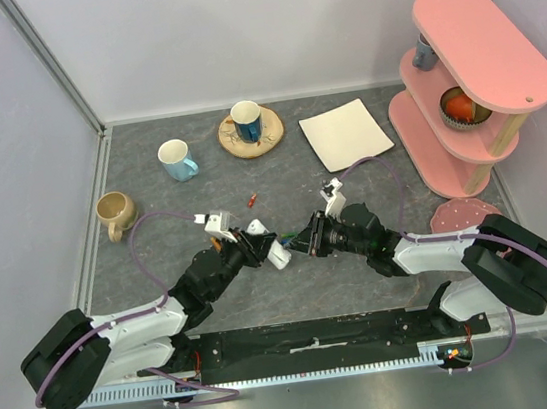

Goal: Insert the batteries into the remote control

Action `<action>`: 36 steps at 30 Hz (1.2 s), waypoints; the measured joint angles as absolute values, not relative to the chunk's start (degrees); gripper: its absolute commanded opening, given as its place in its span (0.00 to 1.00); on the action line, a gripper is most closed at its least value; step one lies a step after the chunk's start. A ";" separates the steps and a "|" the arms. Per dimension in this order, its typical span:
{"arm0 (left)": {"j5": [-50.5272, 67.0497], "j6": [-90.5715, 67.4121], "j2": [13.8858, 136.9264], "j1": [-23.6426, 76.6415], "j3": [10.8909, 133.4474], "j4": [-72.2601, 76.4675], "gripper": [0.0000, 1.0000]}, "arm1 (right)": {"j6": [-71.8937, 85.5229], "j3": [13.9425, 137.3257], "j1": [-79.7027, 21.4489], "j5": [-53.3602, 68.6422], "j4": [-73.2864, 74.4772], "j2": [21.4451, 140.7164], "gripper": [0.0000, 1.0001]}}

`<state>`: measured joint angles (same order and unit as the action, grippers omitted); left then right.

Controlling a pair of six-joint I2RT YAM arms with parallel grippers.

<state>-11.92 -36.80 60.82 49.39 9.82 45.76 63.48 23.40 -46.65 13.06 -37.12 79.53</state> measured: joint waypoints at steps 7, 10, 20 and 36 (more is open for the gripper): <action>-9.54 -37.28 60.45 49.65 9.82 41.56 0.02 | 63.46 23.40 -46.65 13.02 -39.79 79.53 0.27; -9.08 -37.76 59.94 49.65 9.82 41.01 0.02 | 63.48 23.40 -46.65 13.04 -39.92 79.53 0.30; -9.61 -39.94 59.31 49.65 9.82 39.11 0.02 | 56.88 25.19 -46.68 11.53 -29.10 70.72 0.62; -1.04 -49.56 61.58 45.60 11.60 38.41 0.02 | 30.28 39.92 -53.34 4.45 10.24 63.96 0.65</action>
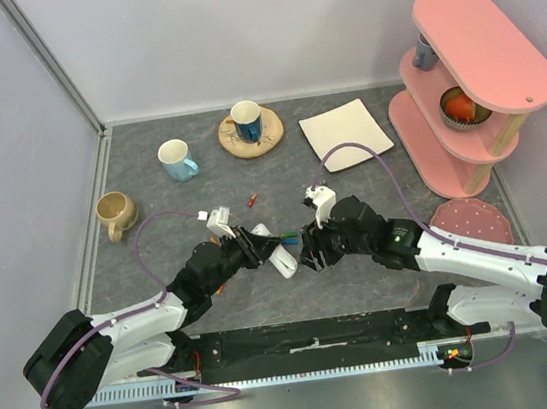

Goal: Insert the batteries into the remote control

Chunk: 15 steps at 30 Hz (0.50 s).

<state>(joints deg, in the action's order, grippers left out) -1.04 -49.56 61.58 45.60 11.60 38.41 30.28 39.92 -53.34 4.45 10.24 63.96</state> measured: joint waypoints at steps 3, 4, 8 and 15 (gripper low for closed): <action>0.62 -50.43 61.60 45.06 11.60 39.18 0.02 | 29.50 39.92 -54.63 4.01 12.10 64.03 0.68; 1.30 -50.74 61.60 45.04 11.60 39.42 0.02 | 29.32 39.97 -55.18 3.77 12.23 64.29 0.69; 3.03 -51.35 61.63 44.82 11.62 39.70 0.02 | 28.97 40.77 -57.25 3.07 12.58 66.41 0.73; 4.75 -52.23 61.63 44.73 11.62 40.62 0.02 | 28.91 41.74 -58.70 2.66 12.43 68.90 0.70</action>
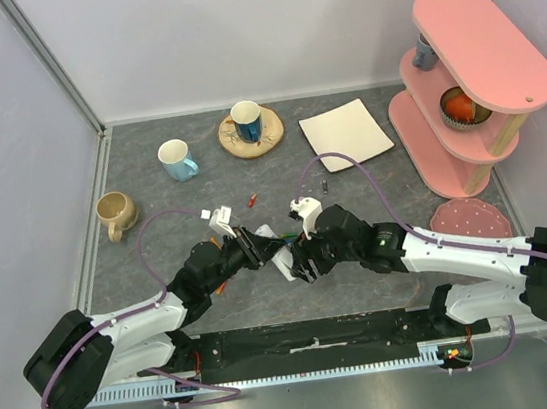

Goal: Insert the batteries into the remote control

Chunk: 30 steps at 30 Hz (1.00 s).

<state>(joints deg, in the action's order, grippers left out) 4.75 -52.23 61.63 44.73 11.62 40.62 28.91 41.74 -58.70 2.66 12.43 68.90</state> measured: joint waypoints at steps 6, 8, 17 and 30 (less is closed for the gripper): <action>5.19 -52.53 61.63 44.71 11.62 40.75 0.02 | 28.69 42.06 -59.05 2.46 11.14 70.08 0.61; 5.26 -52.60 61.63 44.71 11.62 40.75 0.02 | 28.47 42.15 -59.09 2.39 10.94 70.28 0.59; 6.20 -52.95 61.63 44.69 11.62 40.80 0.02 | 27.83 42.26 -59.16 2.04 10.35 71.50 0.55; 6.11 -53.10 61.43 44.69 11.62 40.80 0.02 | 27.86 42.26 -59.48 2.20 9.47 72.07 0.36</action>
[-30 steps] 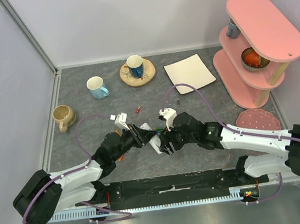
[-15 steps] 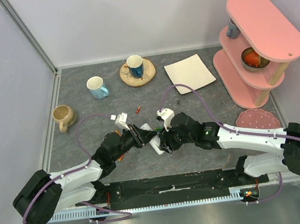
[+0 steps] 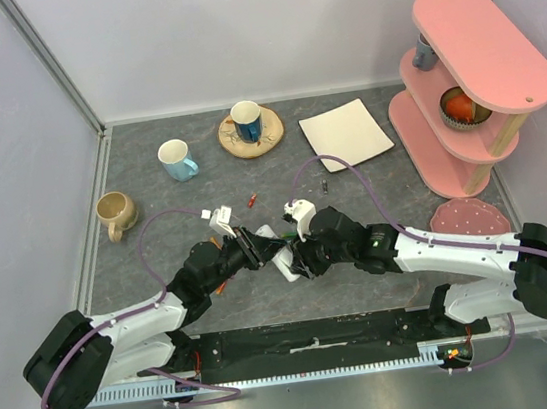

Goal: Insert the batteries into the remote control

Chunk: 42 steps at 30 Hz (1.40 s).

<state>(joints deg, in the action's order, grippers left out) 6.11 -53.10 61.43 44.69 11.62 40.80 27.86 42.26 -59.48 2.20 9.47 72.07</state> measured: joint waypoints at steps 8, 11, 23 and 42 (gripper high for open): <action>5.52 -53.10 60.71 44.69 11.55 40.36 0.02 | 27.86 42.26 -59.53 2.33 9.63 71.61 0.31; 4.38 -53.10 59.46 44.69 11.44 39.62 0.02 | 27.90 42.24 -59.53 1.63 10.63 69.67 0.31; -1.65 -53.08 55.18 44.66 9.80 35.14 0.02 | 29.28 40.82 -56.49 -5.48 14.76 63.37 0.31; 2.96 -56.36 32.82 44.58 2.94 25.08 0.02 | 29.45 39.79 -37.08 -8.71 13.89 84.14 0.47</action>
<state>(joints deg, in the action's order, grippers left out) 2.96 -56.36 32.82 44.58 2.94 25.08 29.45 39.79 -37.08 -8.71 13.89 84.14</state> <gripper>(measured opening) 0.315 0.351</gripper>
